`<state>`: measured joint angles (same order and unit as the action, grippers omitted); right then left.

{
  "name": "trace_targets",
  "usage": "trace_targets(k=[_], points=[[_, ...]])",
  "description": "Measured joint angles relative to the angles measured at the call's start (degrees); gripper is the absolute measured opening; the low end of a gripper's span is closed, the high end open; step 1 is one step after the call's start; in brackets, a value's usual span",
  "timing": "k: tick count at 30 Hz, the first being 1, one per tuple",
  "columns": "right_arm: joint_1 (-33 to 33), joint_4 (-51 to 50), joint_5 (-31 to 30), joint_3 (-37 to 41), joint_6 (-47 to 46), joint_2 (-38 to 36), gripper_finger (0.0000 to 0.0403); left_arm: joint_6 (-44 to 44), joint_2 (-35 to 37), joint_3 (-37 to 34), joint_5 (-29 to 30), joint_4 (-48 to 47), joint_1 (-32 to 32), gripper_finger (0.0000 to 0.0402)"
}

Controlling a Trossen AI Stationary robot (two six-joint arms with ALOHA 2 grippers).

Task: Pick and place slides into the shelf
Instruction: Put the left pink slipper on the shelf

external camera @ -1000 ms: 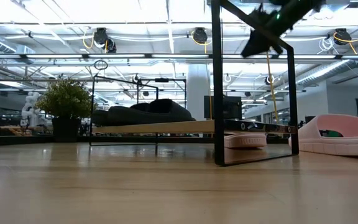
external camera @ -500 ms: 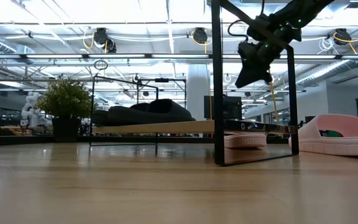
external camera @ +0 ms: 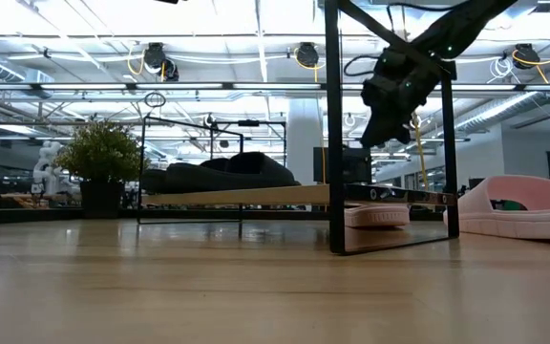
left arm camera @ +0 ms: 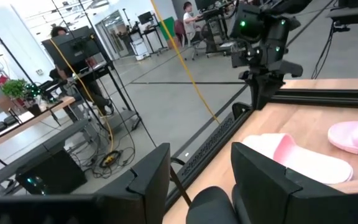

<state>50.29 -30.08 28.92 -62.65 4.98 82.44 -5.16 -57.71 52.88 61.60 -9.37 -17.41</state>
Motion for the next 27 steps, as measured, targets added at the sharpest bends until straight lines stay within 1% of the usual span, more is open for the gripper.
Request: trace_targets(k=[5,8,11,14,19,23,27], points=[[0.0,-1.0,0.0,0.0,1.0,2.4,0.0136,1.2,0.0,0.0,-0.1,0.0,0.0,0.0177],[0.0,-1.8,0.0,0.0,3.6,3.6,0.0169,1.2,0.0,0.0,-0.1,0.0,0.0,0.0177],[0.3,-1.9,-0.1,0.0,5.7,4.6,0.0191,1.2,0.0,0.0,-0.1,0.0,0.0,0.0177],[0.7,-1.9,0.2,0.0,7.6,5.5,0.0200,2.0,0.0,0.0,-0.2,0.0,0.0,0.0177],[2.2,-2.4,5.8,0.0,9.2,6.7,0.0203,3.1,0.0,0.0,-2.2,0.0,0.0,0.0177],[3.0,-4.4,7.3,0.0,10.5,8.2,0.0203,4.7,0.0,0.0,-3.3,-0.1,0.0,0.0177],[3.2,-6.5,7.2,0.0,12.7,10.8,0.0203,5.7,0.0,0.0,-3.3,-0.2,0.0,0.0177]])
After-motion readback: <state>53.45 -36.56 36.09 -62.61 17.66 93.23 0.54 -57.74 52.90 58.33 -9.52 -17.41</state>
